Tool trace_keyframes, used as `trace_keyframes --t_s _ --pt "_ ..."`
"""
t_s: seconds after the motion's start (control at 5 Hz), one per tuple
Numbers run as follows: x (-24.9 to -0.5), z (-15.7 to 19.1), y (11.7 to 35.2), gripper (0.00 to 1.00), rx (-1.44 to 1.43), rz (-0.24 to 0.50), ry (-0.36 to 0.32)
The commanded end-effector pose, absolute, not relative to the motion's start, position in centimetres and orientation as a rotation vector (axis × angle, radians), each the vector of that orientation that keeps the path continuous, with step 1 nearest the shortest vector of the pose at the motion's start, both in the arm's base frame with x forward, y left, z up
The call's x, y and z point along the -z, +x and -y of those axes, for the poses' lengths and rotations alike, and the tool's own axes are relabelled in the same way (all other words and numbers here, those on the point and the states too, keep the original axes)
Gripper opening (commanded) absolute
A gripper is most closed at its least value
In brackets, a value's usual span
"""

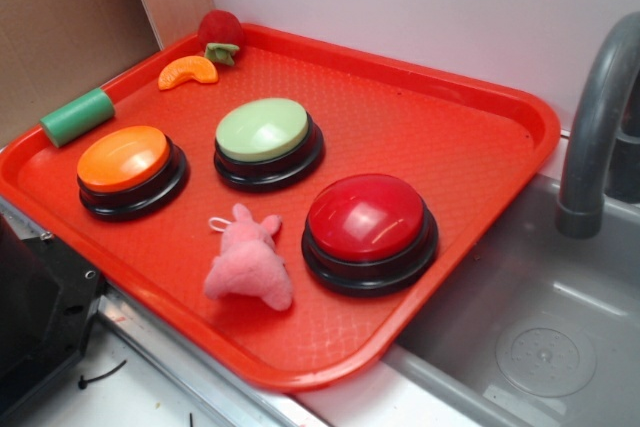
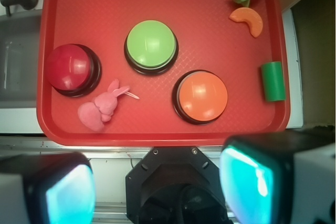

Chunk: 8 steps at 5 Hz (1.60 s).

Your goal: Push the red button.

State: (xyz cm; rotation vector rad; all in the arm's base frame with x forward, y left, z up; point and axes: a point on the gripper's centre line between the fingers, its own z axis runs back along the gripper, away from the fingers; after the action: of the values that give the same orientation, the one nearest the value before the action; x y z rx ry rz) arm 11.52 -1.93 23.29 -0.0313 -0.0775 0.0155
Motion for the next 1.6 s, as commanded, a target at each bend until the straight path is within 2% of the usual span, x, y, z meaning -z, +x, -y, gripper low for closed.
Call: trace_keyframes --t_s 0.0,0.2,0.4,0.6,0.8,1.0,1.2,1.4 --pt "-23.3 1.9 11.5 1.0 -0.015 0.077 -0.031" --pt "-19.1 6.9 16.5 1.0 0.249 -0.035 0.133" --pt "-17.4 13.1 19.4 1.0 0.493 0.064 0.135" --pt "-15.8 16.1 18.7 1.0 0.699 0.119 0.093" --pt "-14.1 15.9 17.9 1.0 0.747 0.128 0.061" --pt "-11.7 15.8 18.0 1.0 0.78 0.122 -0.006" --pt "-9.4 16.2 18.4 1.0 0.814 0.072 -0.045" --pt "-8.3 15.5 19.1 1.0 0.812 0.079 -0.056"
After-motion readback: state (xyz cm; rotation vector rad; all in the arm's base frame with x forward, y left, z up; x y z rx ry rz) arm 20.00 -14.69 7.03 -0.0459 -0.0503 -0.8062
